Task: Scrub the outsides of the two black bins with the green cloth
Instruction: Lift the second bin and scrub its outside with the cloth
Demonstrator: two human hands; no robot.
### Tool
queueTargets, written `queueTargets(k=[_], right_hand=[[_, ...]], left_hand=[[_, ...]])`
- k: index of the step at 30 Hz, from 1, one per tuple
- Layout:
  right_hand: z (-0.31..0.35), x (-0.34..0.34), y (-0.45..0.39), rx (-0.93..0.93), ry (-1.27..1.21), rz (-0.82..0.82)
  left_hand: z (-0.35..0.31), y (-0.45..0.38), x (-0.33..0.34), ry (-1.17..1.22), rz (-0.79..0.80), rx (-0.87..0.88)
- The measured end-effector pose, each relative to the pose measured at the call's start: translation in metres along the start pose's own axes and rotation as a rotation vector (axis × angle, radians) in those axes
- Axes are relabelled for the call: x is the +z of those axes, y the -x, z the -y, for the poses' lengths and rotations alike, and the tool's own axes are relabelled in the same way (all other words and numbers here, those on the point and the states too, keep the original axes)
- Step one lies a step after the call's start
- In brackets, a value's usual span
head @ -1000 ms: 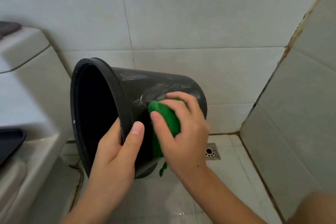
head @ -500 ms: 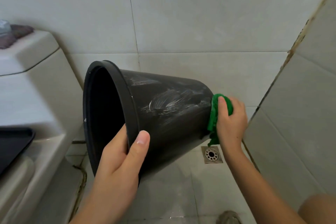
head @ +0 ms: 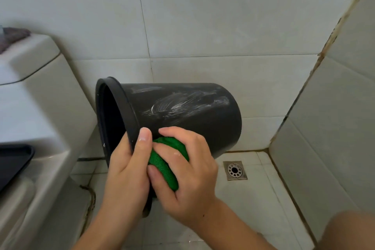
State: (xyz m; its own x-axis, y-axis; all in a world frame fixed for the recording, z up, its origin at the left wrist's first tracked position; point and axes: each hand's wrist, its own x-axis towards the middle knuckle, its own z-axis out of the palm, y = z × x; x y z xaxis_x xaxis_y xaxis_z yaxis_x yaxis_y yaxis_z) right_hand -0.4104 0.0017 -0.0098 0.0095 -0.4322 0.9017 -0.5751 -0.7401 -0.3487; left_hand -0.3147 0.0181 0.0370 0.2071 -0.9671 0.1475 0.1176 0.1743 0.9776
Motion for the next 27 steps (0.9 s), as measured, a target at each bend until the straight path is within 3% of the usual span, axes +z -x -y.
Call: queueTargets(k=[4, 10, 13, 18, 27], right_hand=[[-0.024, -0.004, -0.008, -0.025, 0.089, -0.053], [-0.073, -0.038, -0.042, 0.627, 0.166, -0.081], [-0.091, -0.053, -0.048, 0.826, 0.191, -0.002], [-0.102, -0.074, -0.058, 0.853, 0.19, 0.168], [-0.124, -0.072, -0.045, 1.119, -0.117, 0.051]], left_hand=[[0.005, 0.0, -0.007, -0.006, 0.073, 0.087], [-0.005, 0.007, -0.014, -0.067, 0.175, 0.157], [-0.003, 0.009, -0.012, -0.052, 0.217, 0.154], [-0.004, 0.006, -0.011, 0.002, 0.235, 0.153], [-0.002, -0.004, -0.016, -0.129, 0.322, 0.183]])
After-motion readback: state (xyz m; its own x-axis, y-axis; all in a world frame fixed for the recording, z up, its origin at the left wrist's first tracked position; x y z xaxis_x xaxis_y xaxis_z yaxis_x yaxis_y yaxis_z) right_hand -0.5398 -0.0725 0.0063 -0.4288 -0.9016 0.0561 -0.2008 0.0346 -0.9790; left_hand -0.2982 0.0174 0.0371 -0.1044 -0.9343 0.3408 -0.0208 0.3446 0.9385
